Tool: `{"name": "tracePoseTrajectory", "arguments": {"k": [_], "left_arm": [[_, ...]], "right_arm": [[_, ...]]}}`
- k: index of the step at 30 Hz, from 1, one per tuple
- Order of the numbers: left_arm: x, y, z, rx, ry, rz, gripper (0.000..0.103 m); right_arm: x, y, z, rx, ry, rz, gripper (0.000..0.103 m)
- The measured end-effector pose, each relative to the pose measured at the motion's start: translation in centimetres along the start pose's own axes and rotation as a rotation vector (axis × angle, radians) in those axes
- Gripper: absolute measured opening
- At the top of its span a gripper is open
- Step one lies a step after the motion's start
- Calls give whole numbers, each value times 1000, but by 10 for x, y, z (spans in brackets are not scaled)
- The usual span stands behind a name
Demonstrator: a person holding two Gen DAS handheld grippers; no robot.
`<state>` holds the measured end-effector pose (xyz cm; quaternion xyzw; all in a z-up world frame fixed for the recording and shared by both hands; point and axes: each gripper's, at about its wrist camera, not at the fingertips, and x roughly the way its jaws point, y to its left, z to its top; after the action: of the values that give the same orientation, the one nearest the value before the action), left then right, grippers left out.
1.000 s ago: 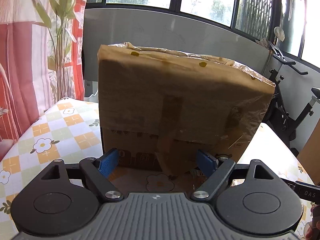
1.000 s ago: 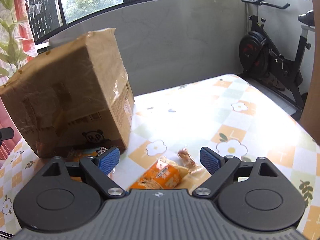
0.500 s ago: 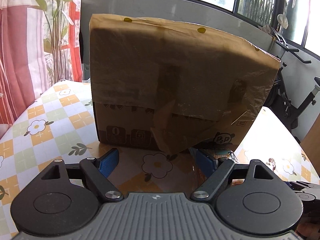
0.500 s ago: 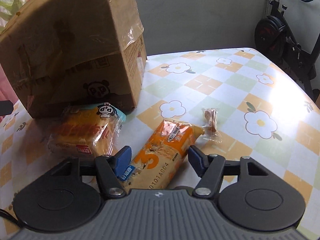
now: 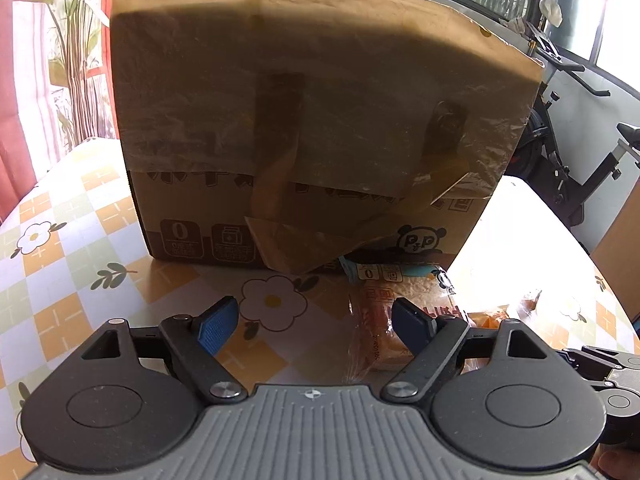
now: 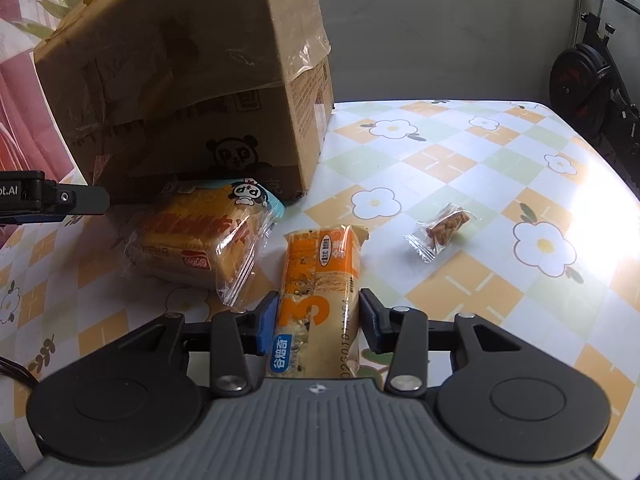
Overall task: Organize snacks
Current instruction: 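Close the right tool on the small clear snack packet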
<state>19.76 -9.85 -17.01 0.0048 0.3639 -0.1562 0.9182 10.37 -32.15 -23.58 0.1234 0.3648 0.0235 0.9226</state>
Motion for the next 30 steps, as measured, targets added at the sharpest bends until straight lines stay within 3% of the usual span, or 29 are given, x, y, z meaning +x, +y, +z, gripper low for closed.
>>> {"name": "tracePoseTrajectory", "arguments": {"k": [5, 11, 17, 21, 25, 28, 29, 30], "left_arm": [[4, -3, 1, 7, 7, -5, 85], [8, -4, 0, 12, 16, -2, 86], [10, -1, 0, 16, 23, -2, 86], [12, 1, 0, 13, 30, 5, 85], [13, 1, 0, 16, 31, 6, 85], [14, 1, 0, 19, 33, 4, 85], [14, 1, -1, 19, 33, 4, 85], [15, 2, -1, 17, 35, 4, 85]], "right_arm": [[-1, -6, 1, 6, 3, 31, 45], [-14, -24, 10, 76, -52, 96, 58], [-8, -56, 27, 127, -94, -31, 57], [8, -77, 35, 184, -82, -88, 51], [21, -80, 41, 153, -63, -121, 42], [28, -77, 41, 132, -45, -145, 28], [29, -74, 41, 112, -42, -148, 18], [29, -70, 40, 91, -37, -144, 18]]}}
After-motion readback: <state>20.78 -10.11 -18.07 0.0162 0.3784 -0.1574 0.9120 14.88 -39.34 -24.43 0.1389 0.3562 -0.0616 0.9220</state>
